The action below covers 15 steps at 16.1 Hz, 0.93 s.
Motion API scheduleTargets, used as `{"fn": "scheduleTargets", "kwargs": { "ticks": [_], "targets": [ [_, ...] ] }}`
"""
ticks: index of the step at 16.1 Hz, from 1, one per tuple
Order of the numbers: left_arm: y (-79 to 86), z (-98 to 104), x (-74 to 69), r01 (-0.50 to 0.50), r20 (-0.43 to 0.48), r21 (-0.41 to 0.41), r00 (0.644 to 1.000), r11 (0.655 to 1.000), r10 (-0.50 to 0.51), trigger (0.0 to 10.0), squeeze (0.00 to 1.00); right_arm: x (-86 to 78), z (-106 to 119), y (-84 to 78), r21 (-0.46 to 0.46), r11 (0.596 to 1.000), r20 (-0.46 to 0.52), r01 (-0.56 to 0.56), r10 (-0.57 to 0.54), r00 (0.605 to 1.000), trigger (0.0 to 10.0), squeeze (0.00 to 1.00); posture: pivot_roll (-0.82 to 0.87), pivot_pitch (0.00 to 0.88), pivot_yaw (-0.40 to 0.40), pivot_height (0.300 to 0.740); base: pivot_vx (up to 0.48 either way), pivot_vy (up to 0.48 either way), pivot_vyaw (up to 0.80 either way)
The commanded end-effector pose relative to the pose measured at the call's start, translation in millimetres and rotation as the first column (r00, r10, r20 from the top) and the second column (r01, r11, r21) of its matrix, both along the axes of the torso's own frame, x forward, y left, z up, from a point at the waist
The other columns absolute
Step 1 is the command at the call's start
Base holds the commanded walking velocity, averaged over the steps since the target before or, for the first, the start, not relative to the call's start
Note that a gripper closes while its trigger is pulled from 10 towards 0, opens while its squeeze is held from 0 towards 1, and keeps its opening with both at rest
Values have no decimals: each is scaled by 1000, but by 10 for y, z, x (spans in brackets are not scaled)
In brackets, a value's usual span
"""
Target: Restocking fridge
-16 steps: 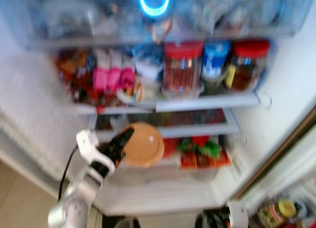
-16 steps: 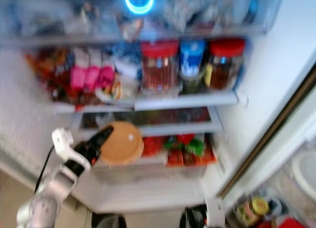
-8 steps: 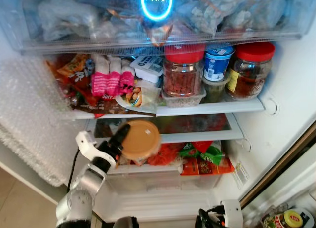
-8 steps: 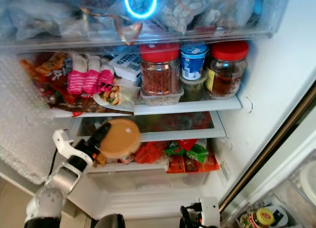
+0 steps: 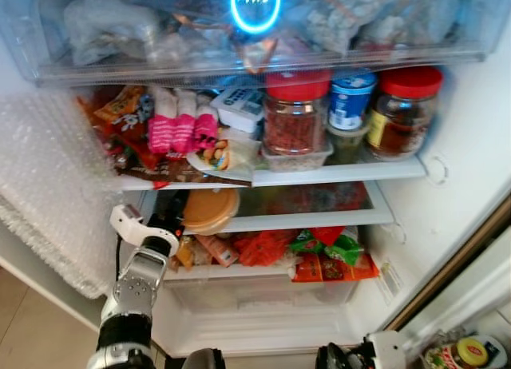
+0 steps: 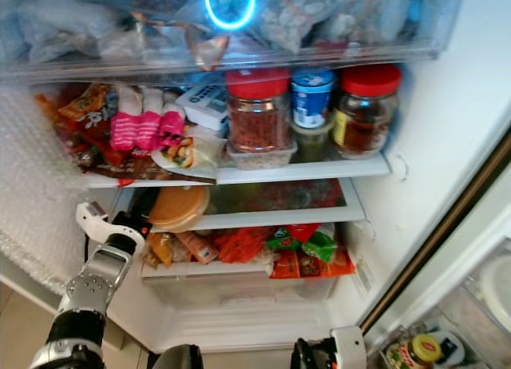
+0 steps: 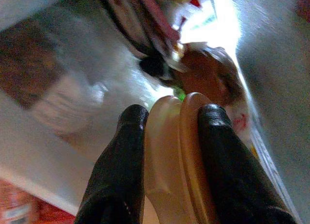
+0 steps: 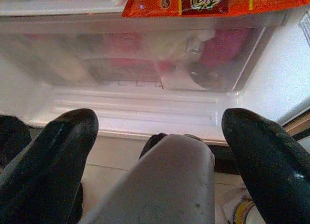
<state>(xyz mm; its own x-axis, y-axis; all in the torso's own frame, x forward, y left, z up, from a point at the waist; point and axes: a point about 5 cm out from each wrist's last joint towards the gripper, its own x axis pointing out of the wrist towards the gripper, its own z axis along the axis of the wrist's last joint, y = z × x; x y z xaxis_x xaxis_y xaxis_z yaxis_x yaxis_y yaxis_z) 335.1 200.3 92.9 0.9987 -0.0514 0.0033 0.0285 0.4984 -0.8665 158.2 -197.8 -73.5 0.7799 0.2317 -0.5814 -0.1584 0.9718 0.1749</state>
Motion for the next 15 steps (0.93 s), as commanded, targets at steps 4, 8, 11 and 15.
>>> {"fn": "scheduleTargets", "kwargs": {
  "ticks": [4,8,11,15],
  "targets": [
    [107,-79,117,-65,-57,89,996,994,70,10000,0,-473,-93,-379,-54,995,-106,87,-92,990,10000,0,-138,128,11,618,0,0,0],
    [73,-18,229,-68,-72,162,994,984,80,10000,0,-639,-125,-409,-59,994,-139,94,-102,985,10000,0,-162,157,8,618,0,0,0],
    [-31,97,352,-44,-70,205,996,978,59,10000,0,-695,-149,-370,-57,993,-151,101,-108,983,10000,0,-181,183,6,618,0,0,0],
    [-139,97,383,27,-88,223,996,974,-7,10000,1000,-771,-209,-283,-68,992,-202,103,-114,973,10000,0,-179,188,2,618,0,0,0]
  ]
}}
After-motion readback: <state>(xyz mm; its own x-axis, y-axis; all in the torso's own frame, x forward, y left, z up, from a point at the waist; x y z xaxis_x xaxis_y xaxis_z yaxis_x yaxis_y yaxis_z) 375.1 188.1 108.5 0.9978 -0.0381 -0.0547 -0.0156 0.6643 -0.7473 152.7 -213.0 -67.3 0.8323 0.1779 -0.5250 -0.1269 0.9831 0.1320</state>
